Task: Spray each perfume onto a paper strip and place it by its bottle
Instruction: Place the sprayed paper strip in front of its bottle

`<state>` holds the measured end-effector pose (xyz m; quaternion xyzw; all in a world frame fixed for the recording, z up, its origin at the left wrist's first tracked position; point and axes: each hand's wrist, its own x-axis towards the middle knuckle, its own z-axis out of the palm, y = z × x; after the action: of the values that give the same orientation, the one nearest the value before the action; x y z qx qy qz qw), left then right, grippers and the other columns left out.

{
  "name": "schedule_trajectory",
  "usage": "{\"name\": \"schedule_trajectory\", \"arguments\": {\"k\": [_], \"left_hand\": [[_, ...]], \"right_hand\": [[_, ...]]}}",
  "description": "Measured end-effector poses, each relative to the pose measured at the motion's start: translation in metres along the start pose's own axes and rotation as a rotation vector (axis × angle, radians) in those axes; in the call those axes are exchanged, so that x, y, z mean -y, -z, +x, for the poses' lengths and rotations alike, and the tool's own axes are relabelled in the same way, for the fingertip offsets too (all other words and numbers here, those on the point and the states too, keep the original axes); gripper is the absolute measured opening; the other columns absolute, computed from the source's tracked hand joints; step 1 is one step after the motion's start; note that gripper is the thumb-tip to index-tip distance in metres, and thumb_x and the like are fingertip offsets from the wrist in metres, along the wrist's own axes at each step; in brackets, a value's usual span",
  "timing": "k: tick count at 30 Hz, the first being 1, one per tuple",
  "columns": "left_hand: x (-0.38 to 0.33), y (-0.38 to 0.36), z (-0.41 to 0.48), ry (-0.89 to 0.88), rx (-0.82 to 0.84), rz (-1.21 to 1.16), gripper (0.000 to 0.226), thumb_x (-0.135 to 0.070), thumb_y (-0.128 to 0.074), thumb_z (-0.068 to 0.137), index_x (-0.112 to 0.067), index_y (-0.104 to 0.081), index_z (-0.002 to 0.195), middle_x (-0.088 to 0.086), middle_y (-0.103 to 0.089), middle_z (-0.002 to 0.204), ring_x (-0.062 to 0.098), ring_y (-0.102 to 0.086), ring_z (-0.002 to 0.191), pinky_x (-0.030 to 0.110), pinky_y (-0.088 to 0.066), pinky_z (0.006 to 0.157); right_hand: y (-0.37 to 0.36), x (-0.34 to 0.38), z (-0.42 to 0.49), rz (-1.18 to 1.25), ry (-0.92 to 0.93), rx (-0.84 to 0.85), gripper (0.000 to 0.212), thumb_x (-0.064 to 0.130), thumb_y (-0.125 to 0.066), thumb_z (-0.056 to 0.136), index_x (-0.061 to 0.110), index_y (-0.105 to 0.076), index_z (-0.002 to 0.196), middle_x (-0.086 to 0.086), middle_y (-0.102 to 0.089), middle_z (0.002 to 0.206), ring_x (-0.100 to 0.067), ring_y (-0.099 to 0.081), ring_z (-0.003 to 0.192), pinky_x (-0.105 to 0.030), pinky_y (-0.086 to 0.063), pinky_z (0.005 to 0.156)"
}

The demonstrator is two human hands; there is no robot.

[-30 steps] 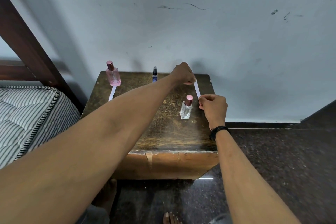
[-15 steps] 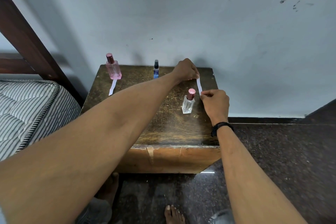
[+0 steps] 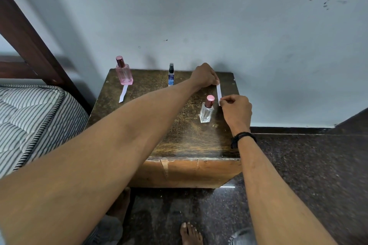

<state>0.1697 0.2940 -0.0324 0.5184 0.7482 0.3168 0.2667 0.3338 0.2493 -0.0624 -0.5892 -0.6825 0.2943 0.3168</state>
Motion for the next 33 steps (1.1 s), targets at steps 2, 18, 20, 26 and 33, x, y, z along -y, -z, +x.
{"name": "schedule_trajectory", "arguments": {"k": [2,18,20,26,33], "left_hand": [[0.0,0.001,-0.001,0.015,-0.006,-0.03,0.014,-0.01,-0.079,0.081,-0.006,-0.081,0.094,0.01,-0.076,0.095,0.015,-0.064,0.087,0.031,-0.055,0.083],[0.022,0.013,-0.063,0.237,-0.048,-0.603,0.025,0.005,-0.048,0.097,-0.003,-0.072,0.098,0.01,-0.069,0.088,0.015,-0.063,0.084,0.03,-0.057,0.088],[0.024,0.012,-0.076,0.241,-0.072,-0.659,0.027,0.006,-0.048,0.097,-0.004,-0.072,0.096,0.01,-0.069,0.087,0.016,-0.062,0.083,0.031,-0.056,0.088],[0.029,0.018,-0.115,0.2,-0.167,-0.634,0.031,0.008,-0.048,0.094,-0.013,-0.07,0.093,0.004,-0.069,0.088,0.012,-0.062,0.081,0.027,-0.056,0.079],[0.054,-0.002,-0.158,0.156,-0.243,-0.415,0.021,-0.008,-0.063,0.09,-0.024,-0.074,0.098,-0.008,-0.072,0.095,0.009,-0.065,0.092,0.028,-0.053,0.092]], "right_hand": [[0.002,-0.001,0.002,0.074,-0.015,-0.033,0.011,0.018,-0.07,0.096,0.02,-0.08,0.098,0.003,-0.074,0.093,-0.002,-0.061,0.076,-0.03,-0.056,0.086],[0.05,0.021,-0.001,0.264,0.13,0.601,0.053,-0.013,-0.067,0.08,0.031,-0.071,0.107,-0.004,-0.066,0.098,-0.018,-0.063,0.079,-0.019,-0.053,0.057],[0.054,0.026,-0.007,0.193,0.144,0.765,0.057,-0.008,-0.079,0.078,0.034,-0.066,0.114,-0.007,-0.065,0.113,-0.024,-0.069,0.089,-0.021,-0.058,0.068],[0.047,0.029,-0.029,0.092,0.139,0.753,0.047,0.019,-0.09,0.077,0.025,-0.066,0.118,-0.001,-0.07,0.115,-0.025,-0.071,0.096,-0.035,-0.052,0.089],[0.044,0.025,-0.031,0.035,0.184,0.673,0.025,0.021,-0.084,0.085,0.031,-0.07,0.103,0.018,-0.07,0.106,0.002,-0.067,0.096,-0.019,-0.044,0.084]]}}
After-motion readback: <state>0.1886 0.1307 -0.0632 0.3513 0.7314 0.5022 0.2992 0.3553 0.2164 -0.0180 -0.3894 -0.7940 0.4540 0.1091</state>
